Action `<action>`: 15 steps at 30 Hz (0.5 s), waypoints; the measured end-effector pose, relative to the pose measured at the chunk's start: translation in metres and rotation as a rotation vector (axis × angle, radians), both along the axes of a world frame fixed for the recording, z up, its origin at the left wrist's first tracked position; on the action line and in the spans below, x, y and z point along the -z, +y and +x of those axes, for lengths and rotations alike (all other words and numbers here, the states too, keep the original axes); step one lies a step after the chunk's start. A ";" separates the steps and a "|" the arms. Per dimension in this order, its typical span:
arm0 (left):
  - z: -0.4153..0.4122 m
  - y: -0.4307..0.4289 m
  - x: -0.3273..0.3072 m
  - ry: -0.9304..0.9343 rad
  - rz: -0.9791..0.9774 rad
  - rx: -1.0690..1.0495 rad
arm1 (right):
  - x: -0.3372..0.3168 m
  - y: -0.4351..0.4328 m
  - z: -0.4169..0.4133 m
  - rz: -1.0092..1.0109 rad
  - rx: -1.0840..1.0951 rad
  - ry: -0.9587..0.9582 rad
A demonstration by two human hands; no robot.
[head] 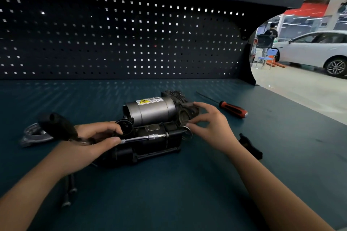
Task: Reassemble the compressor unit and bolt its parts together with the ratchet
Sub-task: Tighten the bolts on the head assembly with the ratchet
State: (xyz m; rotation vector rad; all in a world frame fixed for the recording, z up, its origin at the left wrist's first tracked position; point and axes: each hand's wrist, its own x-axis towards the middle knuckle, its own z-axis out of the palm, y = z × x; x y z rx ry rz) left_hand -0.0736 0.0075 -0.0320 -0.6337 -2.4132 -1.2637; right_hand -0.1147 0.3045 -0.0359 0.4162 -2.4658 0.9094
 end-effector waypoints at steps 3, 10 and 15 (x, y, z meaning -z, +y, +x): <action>0.002 -0.005 -0.003 0.001 0.000 0.013 | -0.007 -0.006 -0.008 -0.208 0.018 0.001; 0.009 0.004 -0.003 0.008 0.022 -0.028 | -0.008 -0.021 -0.031 0.094 0.075 0.033; 0.016 0.025 -0.013 -0.020 -0.009 -0.058 | -0.004 -0.016 -0.035 0.063 0.071 0.057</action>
